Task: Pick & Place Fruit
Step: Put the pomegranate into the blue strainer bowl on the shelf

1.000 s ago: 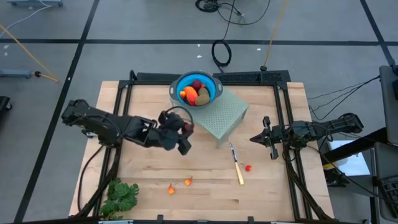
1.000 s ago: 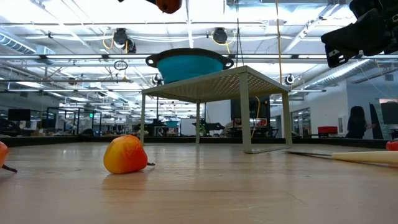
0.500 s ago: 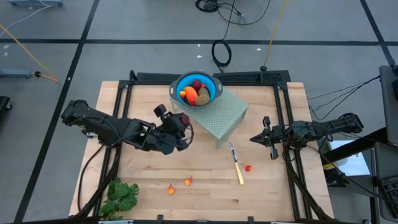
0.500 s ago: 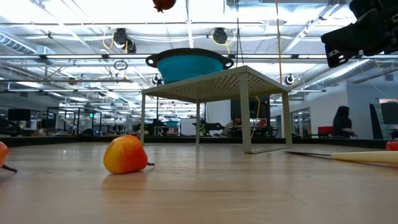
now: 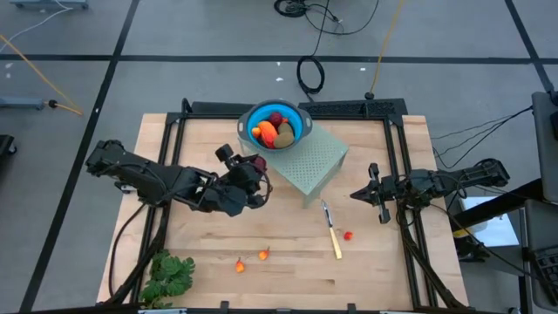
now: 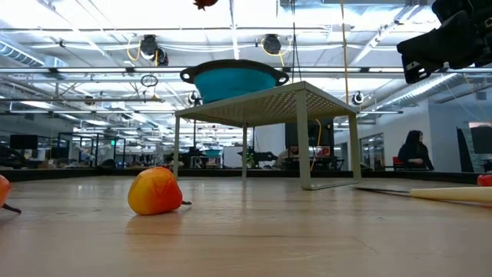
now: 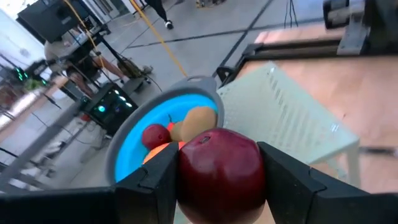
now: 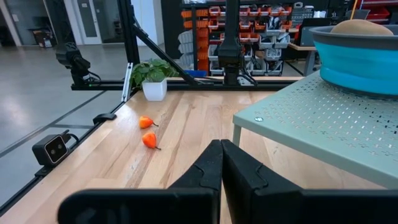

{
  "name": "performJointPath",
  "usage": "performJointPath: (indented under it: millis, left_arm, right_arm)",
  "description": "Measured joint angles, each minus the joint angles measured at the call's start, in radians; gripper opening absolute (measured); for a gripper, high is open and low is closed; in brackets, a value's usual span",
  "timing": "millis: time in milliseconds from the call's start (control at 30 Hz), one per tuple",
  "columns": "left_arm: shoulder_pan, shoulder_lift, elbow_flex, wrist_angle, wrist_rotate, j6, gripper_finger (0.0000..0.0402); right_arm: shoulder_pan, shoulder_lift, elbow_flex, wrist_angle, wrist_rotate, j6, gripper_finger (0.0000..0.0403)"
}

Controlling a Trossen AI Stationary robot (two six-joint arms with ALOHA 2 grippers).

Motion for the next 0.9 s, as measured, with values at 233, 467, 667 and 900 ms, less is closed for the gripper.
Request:
performJointPath:
  millis: [233,467,667,900]
  left_arm:
    - [0.003,0.0,0.0,0.075,0.061,-0.179,0.0186]
    - [0.015,0.0,0.0,0.084,0.238,-0.26,0.0186]
    - [0.03,0.0,0.0,0.095,0.322,-0.271,0.0186]
    - [0.058,0.001,-0.104,0.389,0.513,-0.203,0.0186]
  right_arm:
    - [0.0,0.0,0.0,0.0,0.0,0.0,0.0]
    - [0.0,0.0,0.0,0.0,0.0,0.0,0.0]
    - [0.0,0.0,0.0,0.0,0.0,0.001,0.0]
    - [0.0,0.0,0.0,0.0,0.0,0.002,0.0]
